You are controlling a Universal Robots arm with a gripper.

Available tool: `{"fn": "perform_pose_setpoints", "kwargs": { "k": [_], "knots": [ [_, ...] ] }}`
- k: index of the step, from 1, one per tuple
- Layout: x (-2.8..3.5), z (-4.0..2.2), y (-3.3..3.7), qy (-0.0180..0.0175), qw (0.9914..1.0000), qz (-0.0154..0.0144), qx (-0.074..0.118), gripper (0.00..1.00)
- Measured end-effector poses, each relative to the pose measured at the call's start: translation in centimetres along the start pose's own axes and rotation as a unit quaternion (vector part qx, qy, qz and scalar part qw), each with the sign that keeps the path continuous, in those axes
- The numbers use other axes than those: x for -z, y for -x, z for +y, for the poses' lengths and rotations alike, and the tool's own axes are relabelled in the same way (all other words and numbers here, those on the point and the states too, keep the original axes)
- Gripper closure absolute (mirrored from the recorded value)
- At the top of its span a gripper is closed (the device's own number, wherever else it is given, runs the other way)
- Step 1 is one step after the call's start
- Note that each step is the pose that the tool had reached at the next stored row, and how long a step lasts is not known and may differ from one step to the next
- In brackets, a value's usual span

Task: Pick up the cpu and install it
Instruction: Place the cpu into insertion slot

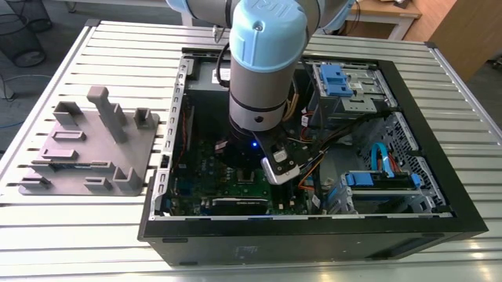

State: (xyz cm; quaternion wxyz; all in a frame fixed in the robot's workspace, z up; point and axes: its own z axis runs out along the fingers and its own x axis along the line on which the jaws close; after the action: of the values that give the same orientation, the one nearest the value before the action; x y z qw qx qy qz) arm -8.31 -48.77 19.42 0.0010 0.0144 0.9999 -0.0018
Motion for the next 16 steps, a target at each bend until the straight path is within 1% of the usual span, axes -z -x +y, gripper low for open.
{"fn": "perform_pose_setpoints", "kwargs": {
  "k": [2,4,16],
  "knots": [
    [0.14,0.0,0.0,0.0,1.0,0.0,0.0,0.89],
    [0.4,0.0,0.0,-0.0001,1.0,0.0,0.0,0.89],
    [2.71,-0.01,0.0,-0.0001,1.0,-0.0001,0.0,0.89]
  ]
}}
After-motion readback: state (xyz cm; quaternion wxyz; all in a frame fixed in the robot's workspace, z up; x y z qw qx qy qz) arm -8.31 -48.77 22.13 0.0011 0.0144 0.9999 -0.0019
